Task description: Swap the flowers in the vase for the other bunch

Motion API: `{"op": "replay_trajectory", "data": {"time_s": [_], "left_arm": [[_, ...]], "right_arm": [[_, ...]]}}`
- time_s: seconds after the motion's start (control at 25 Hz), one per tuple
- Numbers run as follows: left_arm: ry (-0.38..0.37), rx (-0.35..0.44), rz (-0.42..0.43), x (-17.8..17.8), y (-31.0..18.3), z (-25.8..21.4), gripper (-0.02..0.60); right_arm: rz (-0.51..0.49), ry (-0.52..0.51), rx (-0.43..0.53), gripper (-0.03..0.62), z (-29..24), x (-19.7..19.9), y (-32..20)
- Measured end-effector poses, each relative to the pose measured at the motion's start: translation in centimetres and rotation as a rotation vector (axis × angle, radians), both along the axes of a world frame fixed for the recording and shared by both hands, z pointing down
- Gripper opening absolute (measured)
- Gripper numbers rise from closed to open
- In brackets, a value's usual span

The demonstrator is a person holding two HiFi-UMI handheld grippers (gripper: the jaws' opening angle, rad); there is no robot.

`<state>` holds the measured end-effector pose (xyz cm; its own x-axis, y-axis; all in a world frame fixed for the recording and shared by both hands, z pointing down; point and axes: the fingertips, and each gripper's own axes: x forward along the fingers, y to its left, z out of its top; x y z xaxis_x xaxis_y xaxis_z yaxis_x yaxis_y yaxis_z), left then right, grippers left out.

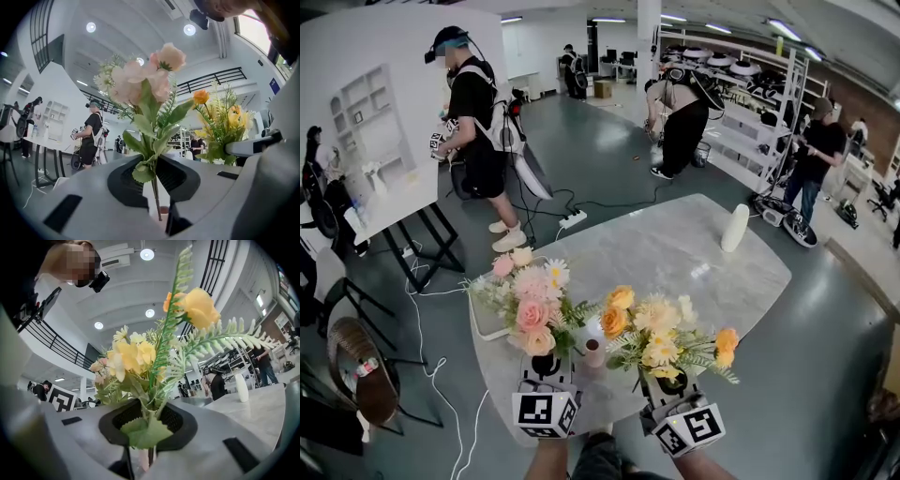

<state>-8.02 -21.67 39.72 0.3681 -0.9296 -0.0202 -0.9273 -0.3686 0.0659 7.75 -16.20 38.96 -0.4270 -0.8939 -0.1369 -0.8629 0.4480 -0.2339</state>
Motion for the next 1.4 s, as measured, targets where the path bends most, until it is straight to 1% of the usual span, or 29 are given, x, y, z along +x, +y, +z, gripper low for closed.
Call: {"op": "replay_trajectory", "data": {"time_s": [0.24, 0.44, 0.6, 0.84, 1.4], "left_arm": [[0.013, -0.015, -0.028, -0.8, 0.6, 0.5, 0.062], [0.038, -0.023, -0.042, -2.3, 1.8, 0.8, 0.063], [0.063, -0.037, -0.051, -2.0, 2.7, 1.1, 0.063], [0.081, -0.057, -0.054, -3.2, 4.3, 2.2, 0.063], [0.104, -0.091, -0.055, -2.8, 7.6, 4.3, 0.063]], "right_arm": [[-0.006, -0.007, -0.007, 0.094, 0.0, 0.4, -0.5], [-0.009, -0.005, -0.009, 0.094, 0.2, -0.5, -0.2], [-0.014, 0.0, -0.012, 0.094, 0.2, 0.1, -0.1], [-0.023, 0.005, -0.017, 0.094, 0.8, -1.1, 0.5], [-0.039, 0.016, -0.052, 0.094, 2.3, -1.5, 2.4]]}}
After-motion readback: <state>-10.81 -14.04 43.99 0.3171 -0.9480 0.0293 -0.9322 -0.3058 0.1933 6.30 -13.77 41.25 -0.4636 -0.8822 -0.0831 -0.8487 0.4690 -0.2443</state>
